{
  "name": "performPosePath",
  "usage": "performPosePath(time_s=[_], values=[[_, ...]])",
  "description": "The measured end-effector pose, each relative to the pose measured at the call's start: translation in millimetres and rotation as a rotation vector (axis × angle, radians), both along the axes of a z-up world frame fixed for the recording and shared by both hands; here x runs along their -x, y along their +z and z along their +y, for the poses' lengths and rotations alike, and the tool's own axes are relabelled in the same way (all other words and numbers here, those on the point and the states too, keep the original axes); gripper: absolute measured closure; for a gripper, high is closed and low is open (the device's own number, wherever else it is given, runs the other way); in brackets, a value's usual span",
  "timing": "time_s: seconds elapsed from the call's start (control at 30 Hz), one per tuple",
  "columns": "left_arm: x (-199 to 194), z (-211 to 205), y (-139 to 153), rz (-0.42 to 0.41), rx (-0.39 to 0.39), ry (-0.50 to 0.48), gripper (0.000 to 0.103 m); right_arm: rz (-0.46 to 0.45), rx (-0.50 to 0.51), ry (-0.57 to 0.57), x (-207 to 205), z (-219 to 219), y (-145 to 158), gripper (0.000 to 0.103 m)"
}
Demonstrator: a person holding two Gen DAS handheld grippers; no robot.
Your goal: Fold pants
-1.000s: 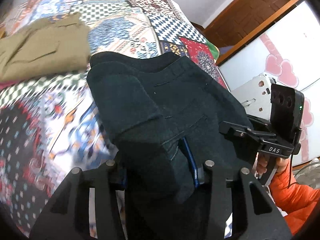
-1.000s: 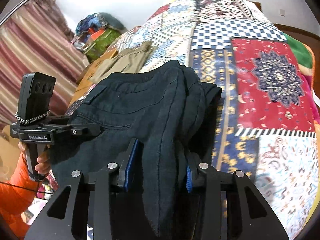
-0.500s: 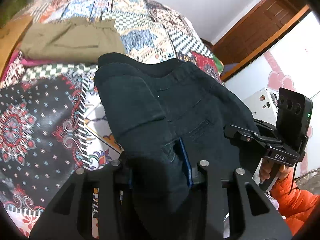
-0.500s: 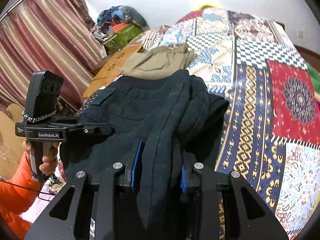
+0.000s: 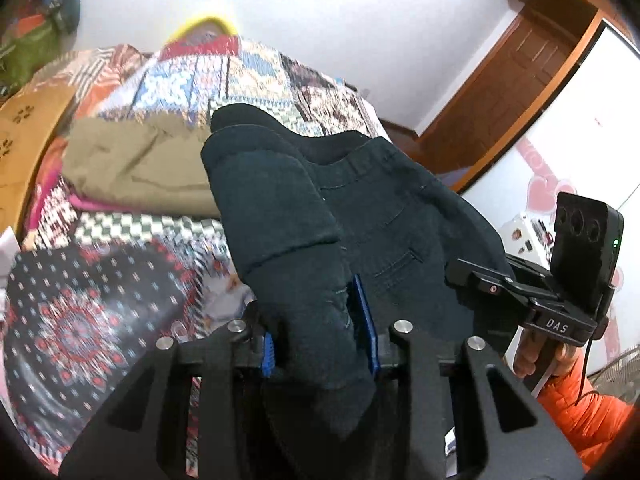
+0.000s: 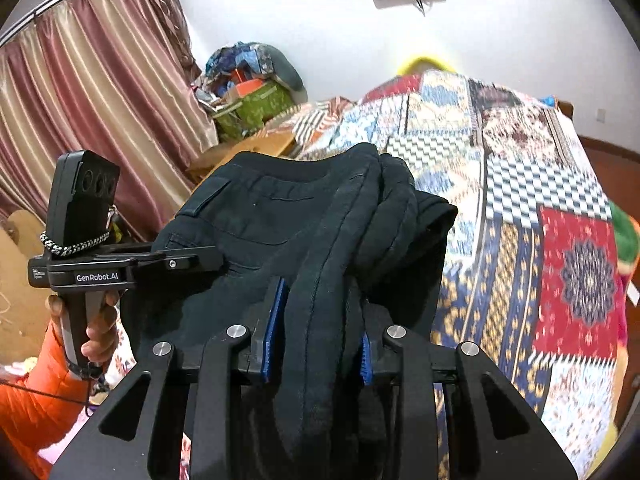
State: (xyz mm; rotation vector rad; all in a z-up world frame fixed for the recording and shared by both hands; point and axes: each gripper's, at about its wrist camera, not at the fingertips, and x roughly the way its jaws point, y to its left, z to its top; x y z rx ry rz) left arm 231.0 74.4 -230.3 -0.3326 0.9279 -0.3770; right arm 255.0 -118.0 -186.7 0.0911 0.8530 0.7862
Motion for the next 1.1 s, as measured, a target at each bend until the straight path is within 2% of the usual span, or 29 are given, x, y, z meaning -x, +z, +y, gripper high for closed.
performPosePath(time_s=[0.23, 0.6, 0.93, 1.1], values=[[-27, 35, 19, -0.068, -0.006, 0.050, 0.071, -0.055, -0.027, 0.004, -29, 26, 14, 0.075], [-84, 92, 23, -0.100, -0.021, 0.107, 0.071, -0.100, -0.029, 0.036, -84, 79, 21, 0.076], [-163, 140, 20, -0.111, -0.039, 0.142, 0.071, -0.137, -0.014, 0.036, -128, 125, 15, 0.076], [-202, 159, 0, -0.096, -0.035, 0.157, 0.071, -0.136, -0.003, 0.018, -150, 142, -1, 0.076]])
